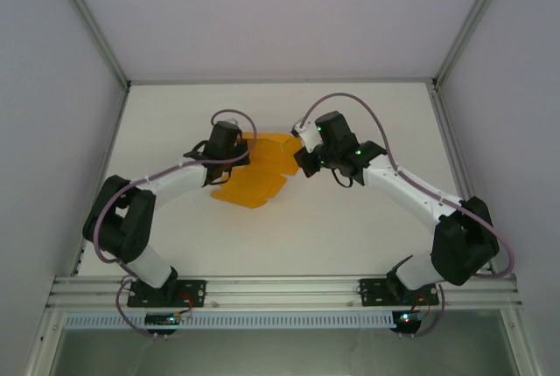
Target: Assemble paper box
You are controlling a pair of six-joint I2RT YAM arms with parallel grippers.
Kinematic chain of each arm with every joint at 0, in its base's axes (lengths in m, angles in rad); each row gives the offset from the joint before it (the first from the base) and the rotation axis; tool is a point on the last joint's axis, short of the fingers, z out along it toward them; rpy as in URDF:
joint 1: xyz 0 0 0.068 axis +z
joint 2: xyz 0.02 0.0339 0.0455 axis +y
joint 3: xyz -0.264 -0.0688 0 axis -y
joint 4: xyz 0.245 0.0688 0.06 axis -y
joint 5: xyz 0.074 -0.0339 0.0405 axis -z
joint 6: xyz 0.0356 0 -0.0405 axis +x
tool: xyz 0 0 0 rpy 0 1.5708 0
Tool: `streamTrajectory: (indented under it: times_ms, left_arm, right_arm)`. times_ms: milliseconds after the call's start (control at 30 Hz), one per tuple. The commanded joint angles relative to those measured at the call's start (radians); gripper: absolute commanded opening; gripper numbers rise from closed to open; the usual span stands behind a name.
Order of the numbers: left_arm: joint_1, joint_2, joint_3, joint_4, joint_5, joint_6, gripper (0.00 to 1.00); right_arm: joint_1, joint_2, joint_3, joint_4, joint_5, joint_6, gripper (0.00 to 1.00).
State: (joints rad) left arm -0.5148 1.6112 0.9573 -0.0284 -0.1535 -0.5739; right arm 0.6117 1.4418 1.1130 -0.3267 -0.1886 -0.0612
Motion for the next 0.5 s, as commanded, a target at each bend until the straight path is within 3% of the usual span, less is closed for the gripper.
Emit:
streamTrajectory:
  times_ms: [0,100,200,467]
  left_arm:
    - [0.013,0.051,0.045,-0.178,-0.374,-0.068,0.02]
    - [0.010,0.078,0.088,-0.259,-0.418,-0.110,0.01]
    - [0.010,0.085,0.088,-0.250,-0.387,-0.091,0.01]
    - [0.012,0.018,-0.052,-0.003,-0.127,0.030,0.23]
  right_arm:
    - [0.019,-0.040,-0.002,-0.010,-0.019,0.019,0.00]
    - [0.020,-0.040,-0.003,-0.008,-0.017,0.021,0.00]
    - [0.020,-0.040,-0.008,-0.007,-0.019,0.021,0.00]
    - [-0.002,-0.036,-0.080,0.030,-0.097,0.024,0.00]
